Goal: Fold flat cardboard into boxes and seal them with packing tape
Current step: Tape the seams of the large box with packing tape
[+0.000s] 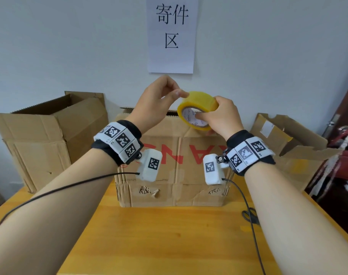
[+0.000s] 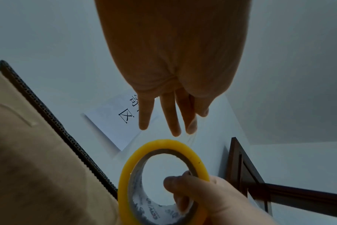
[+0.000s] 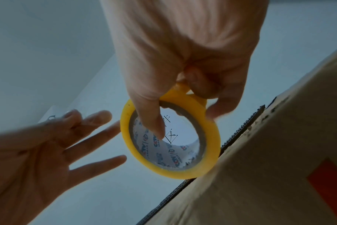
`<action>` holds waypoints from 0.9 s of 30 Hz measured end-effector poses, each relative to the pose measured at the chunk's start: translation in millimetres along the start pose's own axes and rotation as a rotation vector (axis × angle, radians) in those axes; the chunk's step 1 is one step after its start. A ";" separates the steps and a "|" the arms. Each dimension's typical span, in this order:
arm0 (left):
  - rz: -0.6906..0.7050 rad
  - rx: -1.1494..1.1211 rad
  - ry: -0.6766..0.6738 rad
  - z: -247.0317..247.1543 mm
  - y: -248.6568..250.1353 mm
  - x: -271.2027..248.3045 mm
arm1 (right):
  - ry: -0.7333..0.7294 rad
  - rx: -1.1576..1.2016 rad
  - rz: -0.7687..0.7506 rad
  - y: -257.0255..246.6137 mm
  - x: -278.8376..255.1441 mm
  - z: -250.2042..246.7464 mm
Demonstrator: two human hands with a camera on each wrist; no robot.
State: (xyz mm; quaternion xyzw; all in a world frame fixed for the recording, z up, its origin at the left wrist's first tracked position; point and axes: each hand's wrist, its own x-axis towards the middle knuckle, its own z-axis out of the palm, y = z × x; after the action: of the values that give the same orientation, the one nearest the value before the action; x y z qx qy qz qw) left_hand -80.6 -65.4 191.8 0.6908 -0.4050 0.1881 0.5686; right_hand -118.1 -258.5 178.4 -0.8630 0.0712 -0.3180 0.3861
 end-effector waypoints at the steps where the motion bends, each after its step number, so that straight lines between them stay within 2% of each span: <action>1: -0.006 -0.005 -0.012 -0.8 1.9 0.4 | 0.003 -0.003 0.003 -0.5 0.7 -0.2; 6: -0.139 -0.066 0.041 -0.9 7.8 2.9 | 0.026 -0.080 -0.025 -1.8 -4.0 3.1; 9: -0.219 -0.108 0.070 -3.7 19.5 11.4 | -0.024 0.078 -0.059 0.8 -10.7 6.5; 15: -0.341 -0.174 0.103 -3.6 35.2 21.1 | -0.095 0.333 -0.033 7.3 -25.4 5.6; 21: -0.445 -0.416 0.141 -12.3 33.8 22.5 | -0.123 0.567 -0.058 16.5 -31.4 2.2; 25: -0.485 -0.431 0.153 -12.3 36.0 24.1 | -0.104 0.592 -0.165 8.9 -32.1 0.2; 27: -0.484 -0.344 0.169 -14.0 37.8 26.3 | -0.064 0.583 -0.178 4.1 -33.7 -3.0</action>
State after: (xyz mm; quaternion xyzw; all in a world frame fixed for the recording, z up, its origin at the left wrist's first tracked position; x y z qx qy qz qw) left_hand -91.3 -62.3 238.6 0.6427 -0.2058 0.0328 0.7373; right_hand -145.9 -250.7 160.4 -0.7282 -0.1112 -0.3303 0.5902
